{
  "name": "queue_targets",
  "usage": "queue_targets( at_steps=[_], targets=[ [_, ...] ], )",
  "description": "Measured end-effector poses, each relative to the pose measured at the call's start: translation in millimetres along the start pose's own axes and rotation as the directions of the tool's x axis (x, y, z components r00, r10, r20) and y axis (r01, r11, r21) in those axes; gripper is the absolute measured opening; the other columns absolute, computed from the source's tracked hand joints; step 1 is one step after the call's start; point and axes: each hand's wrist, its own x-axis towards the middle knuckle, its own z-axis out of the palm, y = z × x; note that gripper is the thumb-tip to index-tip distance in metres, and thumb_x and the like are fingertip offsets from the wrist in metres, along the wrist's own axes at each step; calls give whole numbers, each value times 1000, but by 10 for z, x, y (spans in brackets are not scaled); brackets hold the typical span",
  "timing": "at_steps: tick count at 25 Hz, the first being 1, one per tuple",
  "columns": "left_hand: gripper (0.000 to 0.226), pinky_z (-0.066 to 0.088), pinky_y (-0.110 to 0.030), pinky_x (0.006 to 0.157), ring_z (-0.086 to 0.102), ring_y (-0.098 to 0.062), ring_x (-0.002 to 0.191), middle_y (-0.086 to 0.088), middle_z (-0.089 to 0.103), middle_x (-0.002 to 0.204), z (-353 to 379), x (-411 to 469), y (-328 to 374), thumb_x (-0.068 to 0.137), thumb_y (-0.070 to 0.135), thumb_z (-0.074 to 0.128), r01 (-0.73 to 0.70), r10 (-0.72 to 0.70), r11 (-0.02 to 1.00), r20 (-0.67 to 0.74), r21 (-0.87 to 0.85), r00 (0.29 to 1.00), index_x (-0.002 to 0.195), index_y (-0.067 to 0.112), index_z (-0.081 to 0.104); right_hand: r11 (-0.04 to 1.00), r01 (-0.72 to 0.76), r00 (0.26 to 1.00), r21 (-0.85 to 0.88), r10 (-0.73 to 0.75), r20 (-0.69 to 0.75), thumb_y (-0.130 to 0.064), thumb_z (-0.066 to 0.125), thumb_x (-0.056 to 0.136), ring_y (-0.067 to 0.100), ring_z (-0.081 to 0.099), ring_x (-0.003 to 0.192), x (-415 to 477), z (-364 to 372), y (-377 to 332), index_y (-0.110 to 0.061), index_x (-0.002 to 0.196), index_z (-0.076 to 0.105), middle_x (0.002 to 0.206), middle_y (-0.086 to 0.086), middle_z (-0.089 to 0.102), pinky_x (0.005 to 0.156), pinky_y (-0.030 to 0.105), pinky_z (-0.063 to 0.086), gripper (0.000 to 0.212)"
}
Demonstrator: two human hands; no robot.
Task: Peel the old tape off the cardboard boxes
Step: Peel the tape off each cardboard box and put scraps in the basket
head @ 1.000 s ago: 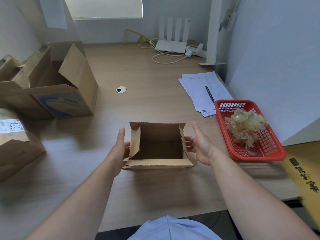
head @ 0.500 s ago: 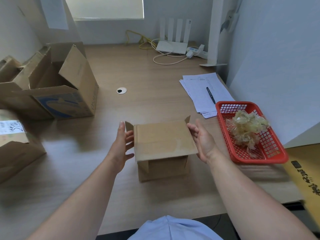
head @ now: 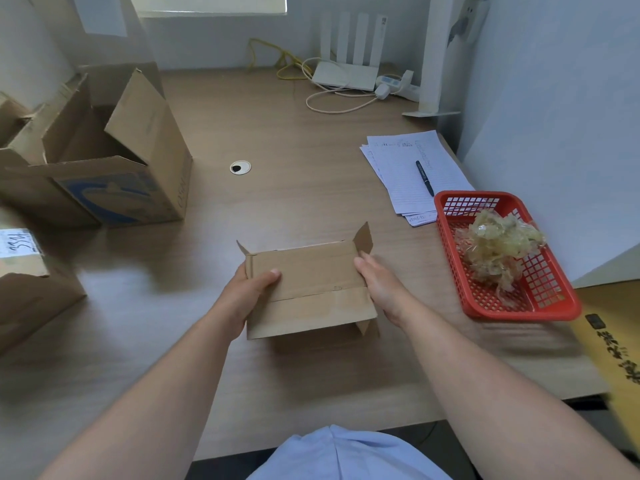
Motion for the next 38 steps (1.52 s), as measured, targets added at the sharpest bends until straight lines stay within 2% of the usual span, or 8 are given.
queue_targets(
  at_steps=[4,9,13,15,19,28,34,38],
  targets=[
    [28,54,-32,53,69,-22,80,0,71,97,-282,14,-98,85,22,69,16,-23,997,-89,-75,996,109,33,58,826,-21,1000,-563,6,-29,-41,37,98,23,12,145,50,167,168,-25,151,19,159,0,15,117,40,15,58],
    [37,54,-33,60,69,-25,86,-2,71,105,-464,8,-273,85,20,69,29,-38,997,-125,-74,991,118,32,58,529,51,998,-847,-1,59,-53,39,93,21,-4,146,-40,326,350,-38,150,12,160,1,-2,115,43,8,65],
    [56,46,-40,91,52,-28,117,-5,54,133,-450,46,-466,87,32,65,30,162,845,-308,535,937,137,25,42,312,89,996,-946,-18,88,-56,39,91,23,-7,146,-141,471,436,-39,149,8,160,5,-7,116,46,7,68],
    [72,21,-45,114,21,-33,141,-17,21,154,-351,31,-595,91,45,55,45,305,555,-254,830,918,149,18,21,281,98,995,-955,-41,90,-58,38,90,24,-4,146,-185,530,453,-39,149,10,160,6,-3,116,47,6,68],
    [79,-11,-45,117,-24,-27,144,-13,-21,158,-241,36,-882,95,61,16,-24,306,195,-37,981,951,153,11,-5,269,106,990,-957,-117,76,-59,42,87,27,10,142,-194,559,460,-38,145,23,156,8,12,112,43,10,65],
    [100,-15,-42,116,-25,-22,142,-9,-15,158,-257,67,-1042,70,67,-35,-28,351,177,-36,984,936,148,10,-10,217,260,960,-941,-167,226,-66,19,91,22,-23,143,222,1035,468,-29,150,-9,159,0,-16,112,48,-19,75],
    [90,4,-44,118,10,-29,145,-16,16,156,-234,73,-1045,88,65,-11,-59,381,193,-20,980,924,146,3,21,142,238,954,-961,-220,204,-68,15,88,25,-20,144,254,1053,584,-30,151,-6,159,2,-13,109,48,-23,77],
    [99,-13,-41,117,-23,-21,143,-5,-20,156,-252,102,-994,73,73,-27,0,296,144,-44,990,954,149,13,-9,251,287,953,-924,-173,249,-65,28,89,22,-18,145,287,1009,457,-32,151,1,160,-1,-10,112,47,-17,75]
  ],
)
